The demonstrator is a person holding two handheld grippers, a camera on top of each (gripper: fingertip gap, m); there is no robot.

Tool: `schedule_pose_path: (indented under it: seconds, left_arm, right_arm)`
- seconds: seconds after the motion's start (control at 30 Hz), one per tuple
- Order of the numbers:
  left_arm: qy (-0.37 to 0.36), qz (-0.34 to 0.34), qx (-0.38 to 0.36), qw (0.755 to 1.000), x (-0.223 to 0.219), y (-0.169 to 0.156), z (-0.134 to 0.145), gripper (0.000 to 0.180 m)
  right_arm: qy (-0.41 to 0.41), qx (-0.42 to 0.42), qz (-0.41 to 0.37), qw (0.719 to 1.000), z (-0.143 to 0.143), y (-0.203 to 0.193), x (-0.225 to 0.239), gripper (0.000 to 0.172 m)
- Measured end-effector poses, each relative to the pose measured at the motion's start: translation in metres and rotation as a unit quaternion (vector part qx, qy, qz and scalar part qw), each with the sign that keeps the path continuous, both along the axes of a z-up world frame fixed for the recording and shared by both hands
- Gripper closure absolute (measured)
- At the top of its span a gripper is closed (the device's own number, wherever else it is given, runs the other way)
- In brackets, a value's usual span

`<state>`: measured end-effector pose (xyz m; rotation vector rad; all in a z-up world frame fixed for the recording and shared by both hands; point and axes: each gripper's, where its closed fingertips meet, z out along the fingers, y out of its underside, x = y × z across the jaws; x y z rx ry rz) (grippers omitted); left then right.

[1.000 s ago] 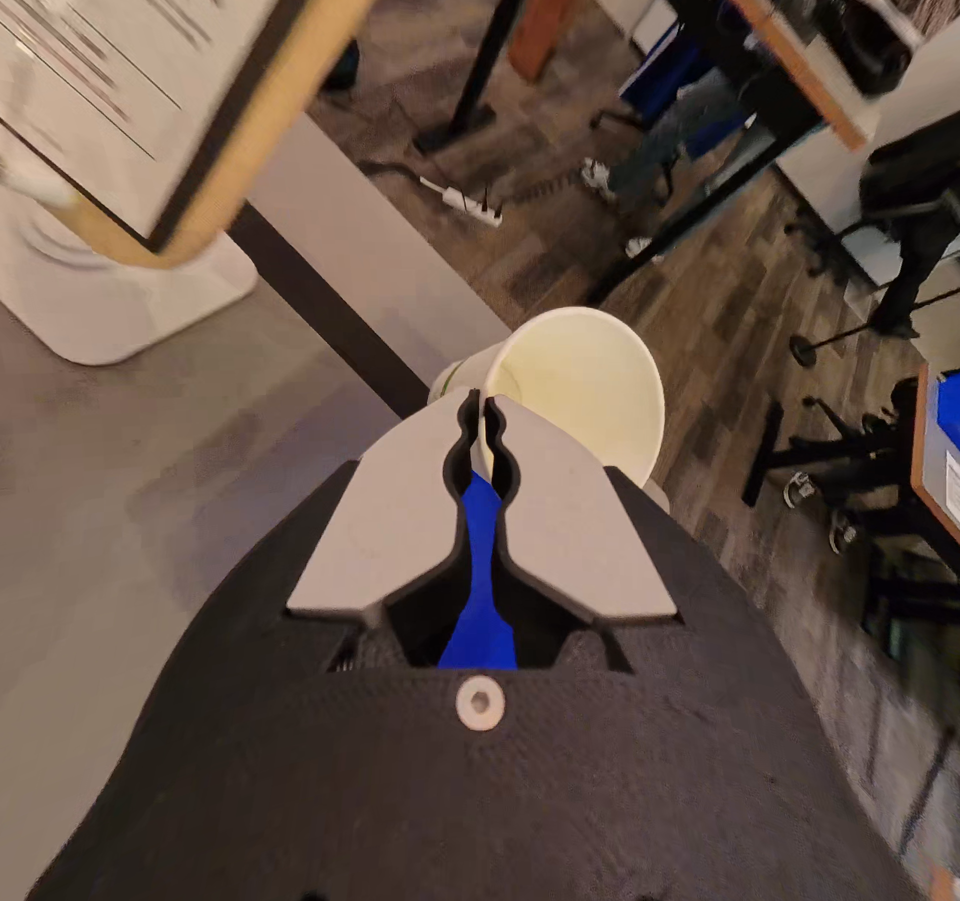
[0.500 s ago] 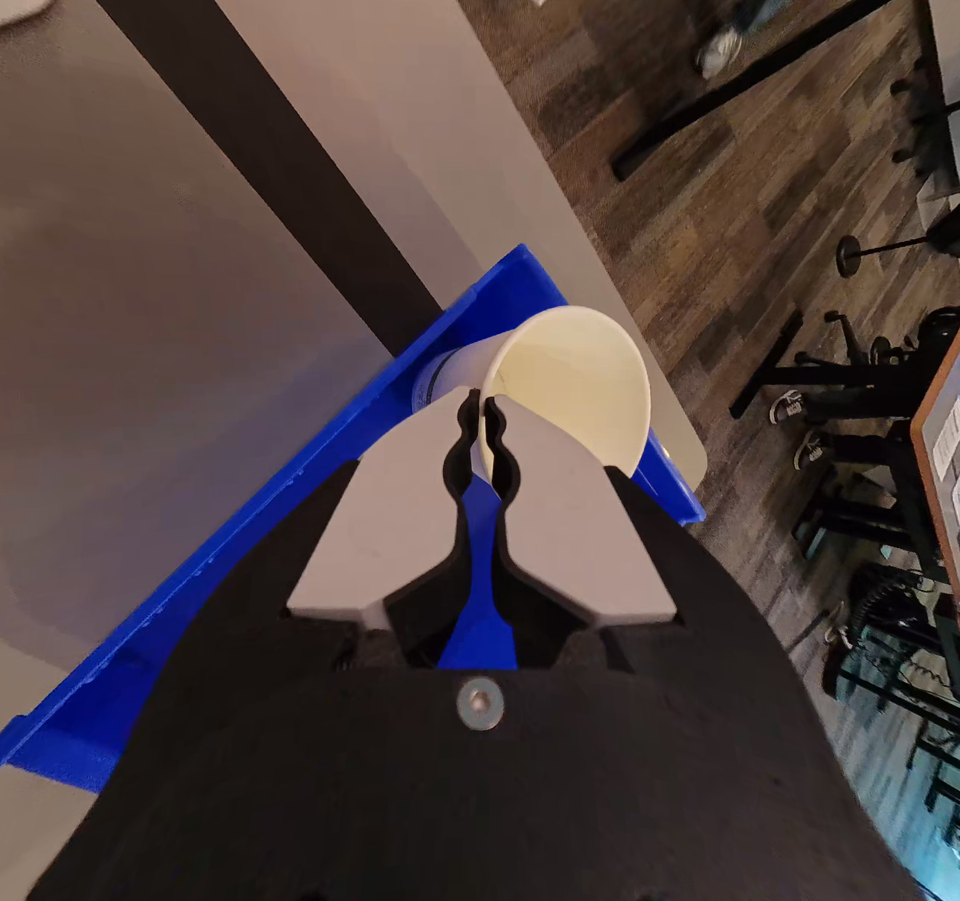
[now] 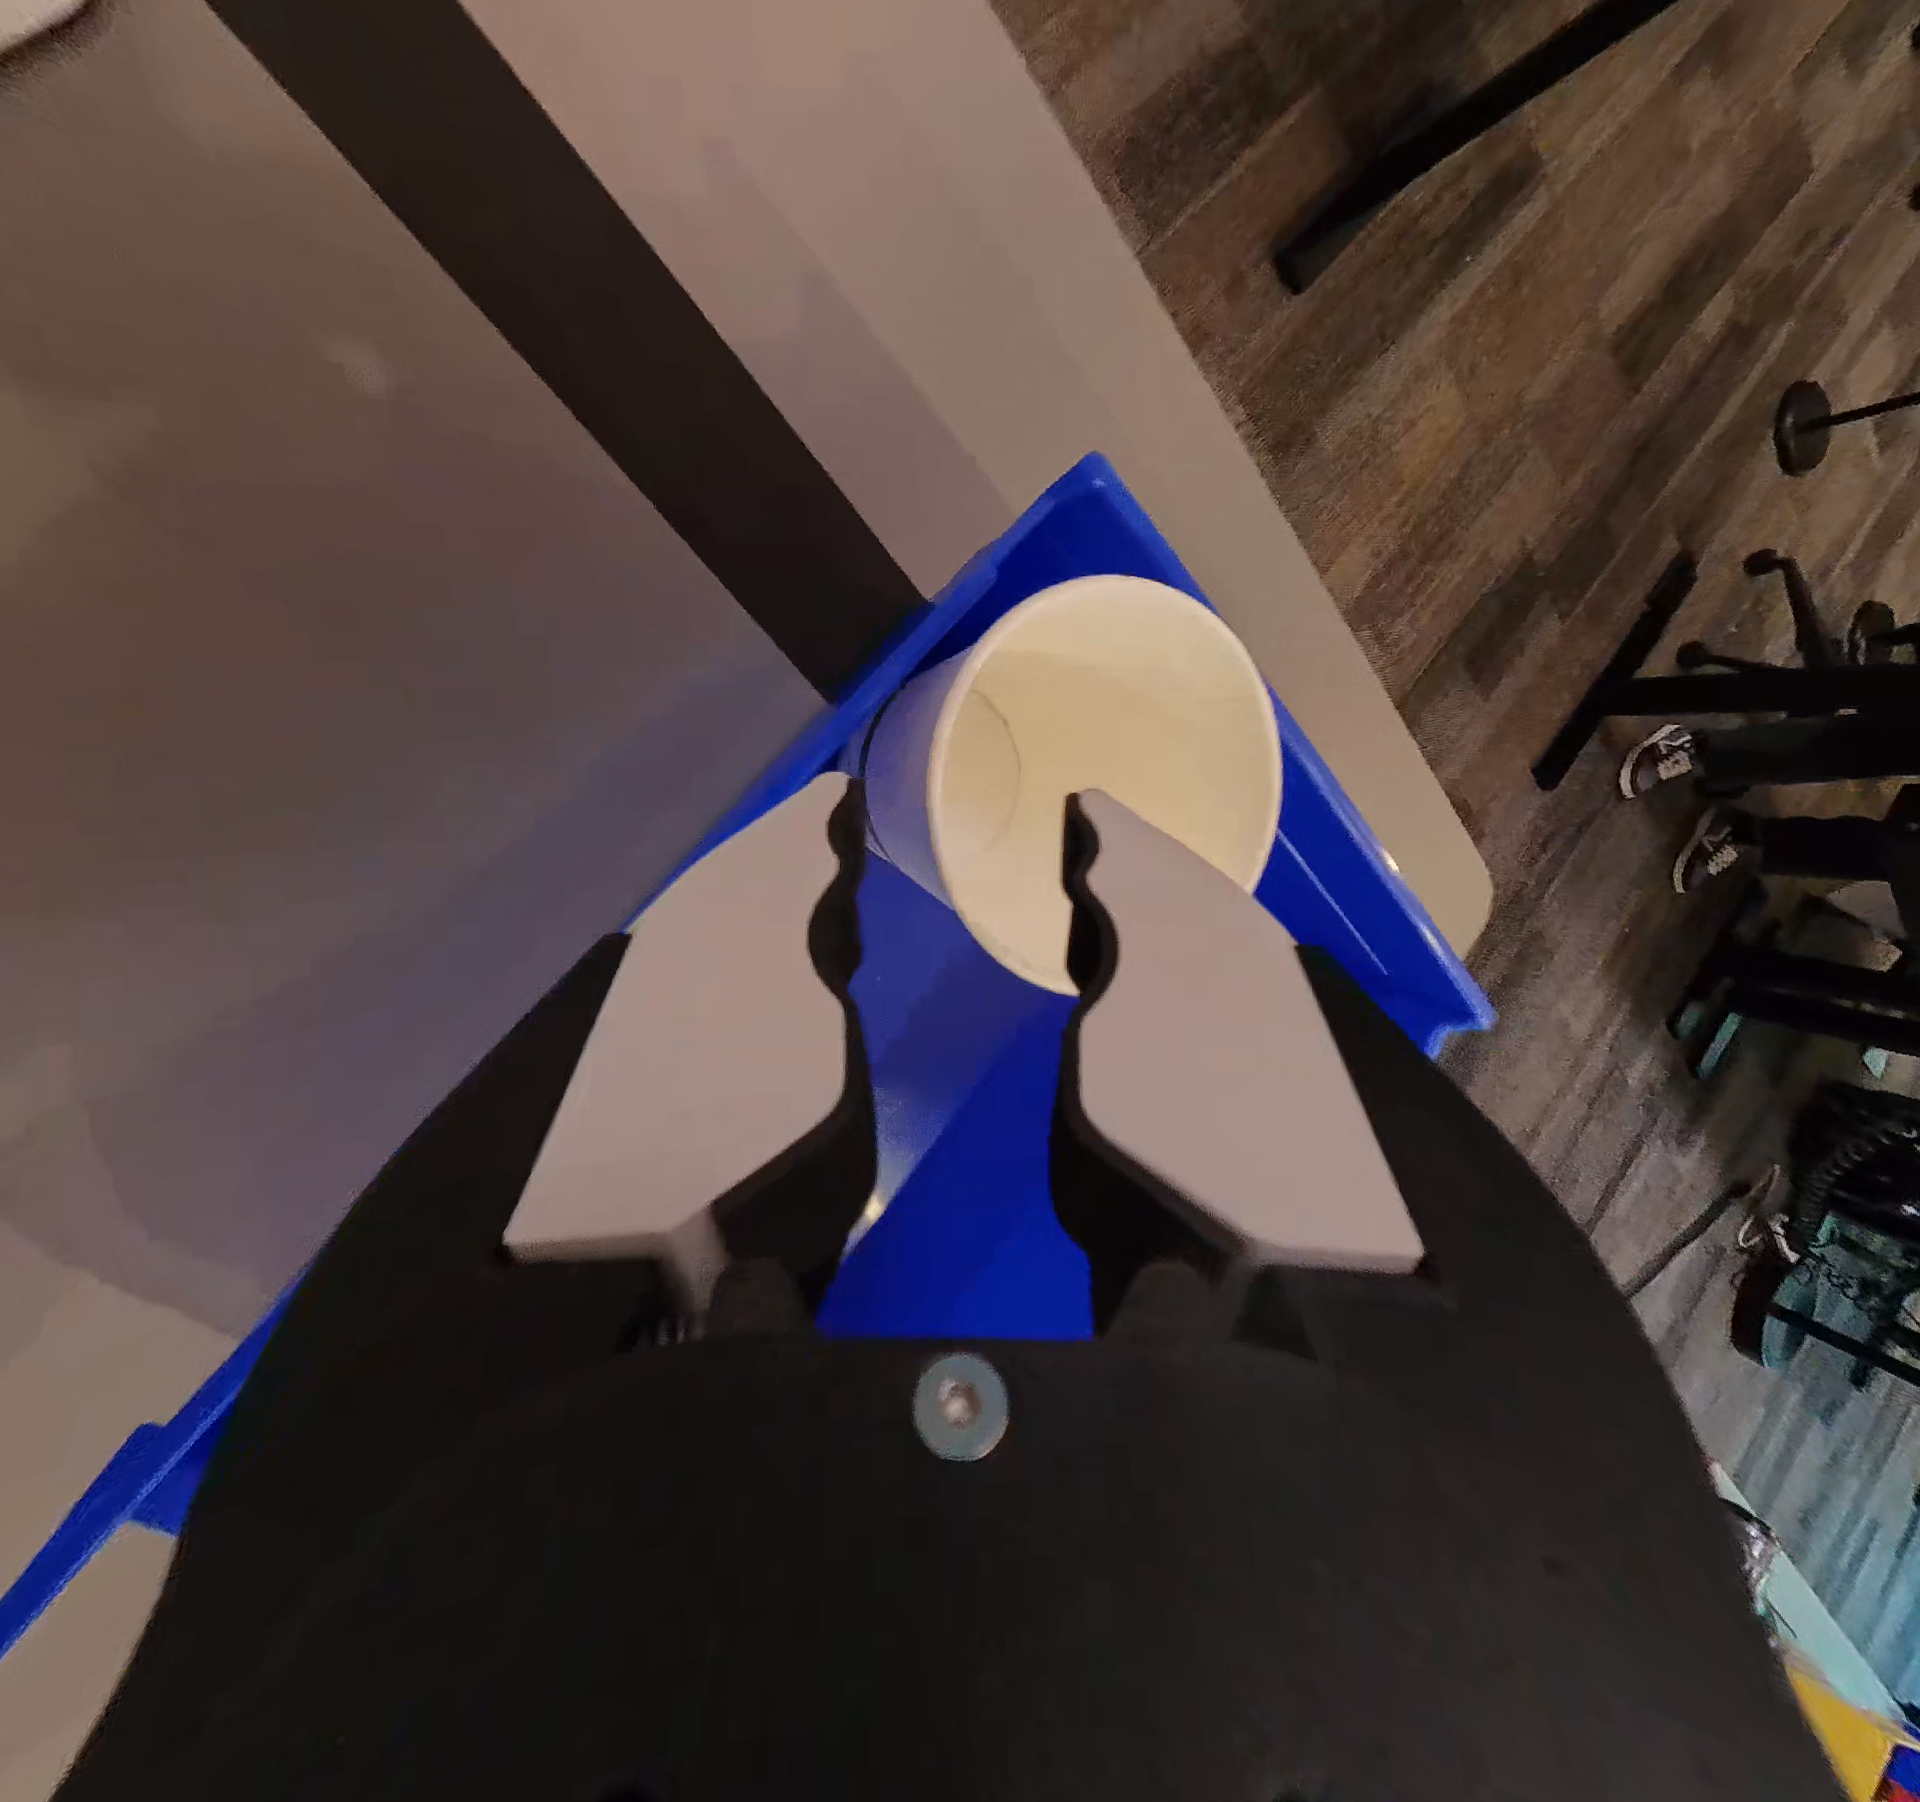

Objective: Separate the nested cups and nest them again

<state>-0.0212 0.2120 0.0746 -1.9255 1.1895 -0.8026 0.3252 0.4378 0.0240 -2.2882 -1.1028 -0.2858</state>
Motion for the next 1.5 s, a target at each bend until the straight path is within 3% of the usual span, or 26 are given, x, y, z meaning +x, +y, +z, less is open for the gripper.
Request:
schedule_pose_path:
  seconds: [0.17,0.33,0.47,0.63,1.1,1.5]
  left_arm:
    - [-0.001,0.000,-0.002,1.000,0.001,0.000,0.002,0.076]
    - [0.004,-0.003,0.000,1.000,0.006,0.001,0.002,0.076]
    - [0.011,-0.008,0.008,1.000,0.012,0.001,0.005,0.077]
    - [0.029,-0.012,0.025,0.999,0.016,-0.004,0.008,0.077]
    - [0.083,0.002,0.072,0.994,0.010,-0.015,0.012,0.077]
    - [0.084,0.005,0.073,0.994,0.003,-0.013,0.010,0.077]
  right_arm:
    - [0.056,0.059,0.041,0.996,0.065,-0.035,-0.042,0.127]
    - [0.214,0.049,0.227,0.949,0.123,-0.131,-0.175,0.138]
    - [0.282,0.008,0.347,0.894,0.139,-0.213,-0.268,0.140]
    - [0.292,-0.012,0.391,0.873,0.132,-0.261,-0.327,0.148]
    - [0.299,-0.060,0.362,0.881,0.110,-0.282,-0.359,0.168]
    - [0.319,-0.038,0.341,0.883,0.126,-0.277,-0.355,0.169]
